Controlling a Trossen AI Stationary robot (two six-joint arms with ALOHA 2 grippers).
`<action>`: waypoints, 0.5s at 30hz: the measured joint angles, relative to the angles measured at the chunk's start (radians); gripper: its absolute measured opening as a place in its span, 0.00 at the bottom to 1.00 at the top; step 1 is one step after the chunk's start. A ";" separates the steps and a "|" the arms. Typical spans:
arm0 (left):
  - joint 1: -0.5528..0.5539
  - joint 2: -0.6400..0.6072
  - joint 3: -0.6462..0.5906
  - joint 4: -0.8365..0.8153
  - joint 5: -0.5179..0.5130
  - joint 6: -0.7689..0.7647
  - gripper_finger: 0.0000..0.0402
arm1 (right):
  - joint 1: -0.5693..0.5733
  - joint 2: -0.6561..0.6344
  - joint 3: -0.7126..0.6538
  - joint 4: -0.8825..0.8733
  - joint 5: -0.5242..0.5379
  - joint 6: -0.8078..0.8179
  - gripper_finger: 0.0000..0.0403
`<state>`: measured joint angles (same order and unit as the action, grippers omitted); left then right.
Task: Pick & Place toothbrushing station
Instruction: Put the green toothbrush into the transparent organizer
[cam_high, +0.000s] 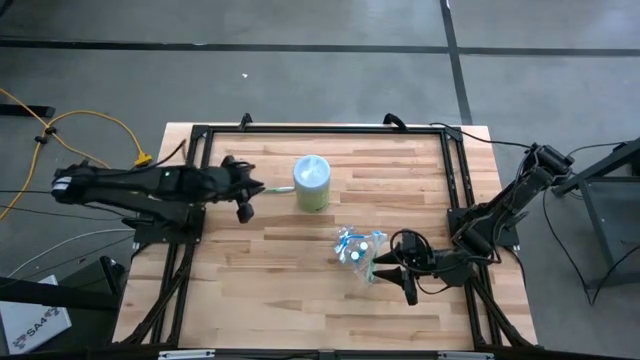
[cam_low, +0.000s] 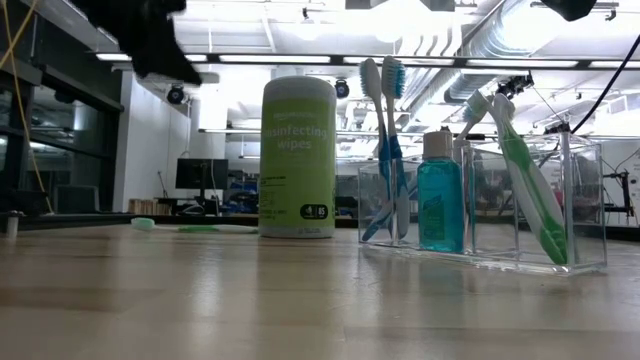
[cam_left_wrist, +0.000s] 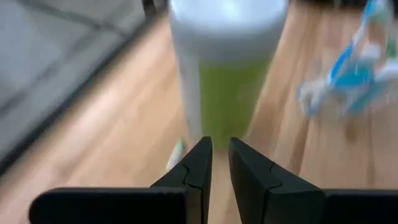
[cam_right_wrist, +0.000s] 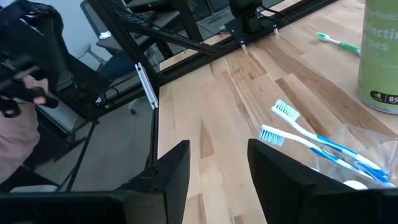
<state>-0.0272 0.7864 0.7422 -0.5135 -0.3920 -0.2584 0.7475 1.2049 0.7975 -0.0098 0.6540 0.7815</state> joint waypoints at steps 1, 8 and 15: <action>0.024 0.012 0.000 -0.032 0.035 -0.002 0.12 | 0.000 0.000 0.000 -0.001 0.000 0.000 0.38; 0.144 0.140 0.000 -0.233 0.117 -0.015 0.12 | 0.000 0.000 0.000 -0.001 0.000 -0.001 0.38; 0.219 0.313 0.000 -0.251 0.241 0.172 0.12 | 0.000 0.000 0.000 -0.011 0.000 -0.001 0.38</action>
<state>0.1919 1.0994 0.7422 -0.7647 -0.1513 -0.0865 0.7475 1.2053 0.7975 -0.0212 0.6540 0.7807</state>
